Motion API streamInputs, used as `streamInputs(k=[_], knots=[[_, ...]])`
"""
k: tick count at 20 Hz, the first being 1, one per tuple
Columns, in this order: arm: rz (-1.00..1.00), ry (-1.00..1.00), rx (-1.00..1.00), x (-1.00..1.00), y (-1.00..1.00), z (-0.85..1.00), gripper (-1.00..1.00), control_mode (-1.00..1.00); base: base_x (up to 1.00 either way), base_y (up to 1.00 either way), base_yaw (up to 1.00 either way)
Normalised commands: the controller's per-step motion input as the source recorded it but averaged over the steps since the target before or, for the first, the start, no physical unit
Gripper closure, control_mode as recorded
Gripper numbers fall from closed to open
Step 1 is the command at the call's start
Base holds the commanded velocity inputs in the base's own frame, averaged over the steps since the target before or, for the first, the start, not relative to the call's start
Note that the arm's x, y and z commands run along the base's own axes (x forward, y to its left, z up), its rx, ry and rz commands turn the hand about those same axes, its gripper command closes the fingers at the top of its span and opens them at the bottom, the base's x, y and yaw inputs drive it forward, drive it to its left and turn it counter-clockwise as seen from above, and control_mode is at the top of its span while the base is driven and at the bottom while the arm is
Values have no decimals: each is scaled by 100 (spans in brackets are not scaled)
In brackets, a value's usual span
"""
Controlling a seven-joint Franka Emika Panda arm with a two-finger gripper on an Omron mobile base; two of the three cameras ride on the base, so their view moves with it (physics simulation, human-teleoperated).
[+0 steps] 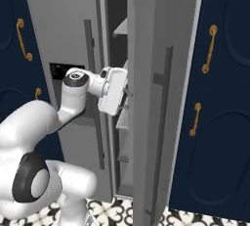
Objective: Take the strawberry from the fridge and place it on top of the pancake, located on the dining counter.
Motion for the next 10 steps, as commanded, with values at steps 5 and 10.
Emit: streamInputs(k=[5, 10], knots=[[-6, 7, 0, -3, -100, -15, -100, -100, 0, 0, 0], [0, 3, 7, 0, -92, 0, -100, -100, 0, 0, 0]])
